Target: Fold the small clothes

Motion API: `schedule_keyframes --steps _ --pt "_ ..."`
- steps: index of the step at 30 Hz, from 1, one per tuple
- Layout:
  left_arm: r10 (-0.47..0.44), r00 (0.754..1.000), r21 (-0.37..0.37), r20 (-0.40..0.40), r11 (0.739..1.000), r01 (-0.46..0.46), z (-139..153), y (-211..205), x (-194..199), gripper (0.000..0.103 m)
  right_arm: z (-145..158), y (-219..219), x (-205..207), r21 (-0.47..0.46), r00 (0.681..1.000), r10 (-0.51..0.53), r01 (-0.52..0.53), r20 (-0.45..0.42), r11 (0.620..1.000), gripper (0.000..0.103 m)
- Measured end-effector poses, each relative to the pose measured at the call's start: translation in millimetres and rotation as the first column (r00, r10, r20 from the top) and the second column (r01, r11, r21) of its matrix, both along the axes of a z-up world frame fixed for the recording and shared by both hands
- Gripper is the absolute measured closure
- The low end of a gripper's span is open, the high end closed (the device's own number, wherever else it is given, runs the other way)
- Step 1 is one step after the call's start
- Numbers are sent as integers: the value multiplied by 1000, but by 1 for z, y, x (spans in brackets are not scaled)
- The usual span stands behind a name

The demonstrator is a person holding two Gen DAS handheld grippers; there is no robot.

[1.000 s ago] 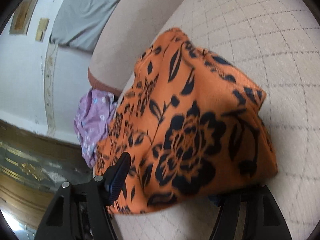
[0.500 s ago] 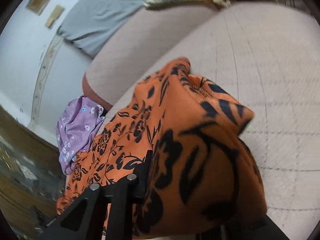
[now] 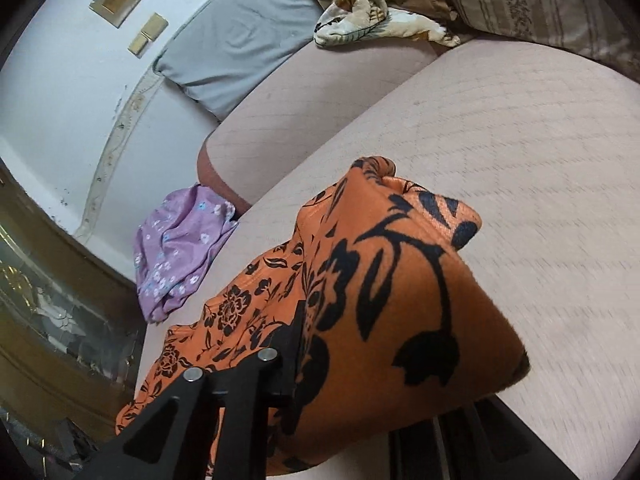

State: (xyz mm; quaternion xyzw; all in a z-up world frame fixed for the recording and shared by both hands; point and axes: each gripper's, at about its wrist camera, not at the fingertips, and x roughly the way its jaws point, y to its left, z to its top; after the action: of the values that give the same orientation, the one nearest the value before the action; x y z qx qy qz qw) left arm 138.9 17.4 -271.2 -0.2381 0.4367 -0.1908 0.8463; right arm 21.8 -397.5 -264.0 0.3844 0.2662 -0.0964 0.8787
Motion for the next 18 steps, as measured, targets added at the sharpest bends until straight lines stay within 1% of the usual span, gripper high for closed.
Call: schedule_keyframes --steps 2,3,4,5,6,7,9,10,12,13,14,16,17,18 --pt "-25 999 35 -21 999 26 -9 -3 -9 85 -4 2 -14 8 1000 0 0 -31 1000 86" --pt "-33 998 53 -53 998 36 -16 -5 -8 84 -9 2 -18 16 998 -6 6 -58 1000 86" --pt "-44 995 67 -88 997 50 -21 -8 -6 84 -18 -1 -20 40 995 -10 14 -95 999 86" --pt "-49 994 70 -100 996 56 -22 -7 -7 81 -26 -6 -20 74 992 -8 18 -128 997 82" --pt "-52 993 62 -103 996 59 -18 -4 -8 80 -34 -11 -20 112 987 -7 26 -162 993 82" --pt "-58 993 66 -104 996 65 -14 -1 -11 77 -41 -18 -23 165 981 -15 48 -195 985 80" --pt "-70 993 85 -93 993 78 -5 3 -17 74 -43 -30 -33 237 979 -23 71 -202 969 76" --pt "-78 993 100 -91 991 87 -1 8 -24 73 -41 -33 -39 240 979 -29 78 -200 968 76" --pt "-89 993 121 -82 988 98 4 18 -36 73 -33 -44 -60 241 979 -53 101 -196 965 75" --pt "-93 993 145 -66 984 101 7 24 -44 72 -28 -49 -68 228 978 -72 117 -197 967 75" --pt "-86 996 195 -37 977 92 12 30 -53 72 -22 -54 -77 197 975 -98 138 -197 971 71" --pt "-66 997 275 30 960 55 24 40 -65 72 -9 -60 -91 113 969 -154 178 -192 978 70" --pt "-49 996 314 78 949 22 32 45 -70 72 -1 -62 -97 75 967 -188 203 -173 976 70" --pt "-38 993 336 109 942 -1 39 45 -71 71 8 -64 -103 40 967 -214 221 -139 974 70"
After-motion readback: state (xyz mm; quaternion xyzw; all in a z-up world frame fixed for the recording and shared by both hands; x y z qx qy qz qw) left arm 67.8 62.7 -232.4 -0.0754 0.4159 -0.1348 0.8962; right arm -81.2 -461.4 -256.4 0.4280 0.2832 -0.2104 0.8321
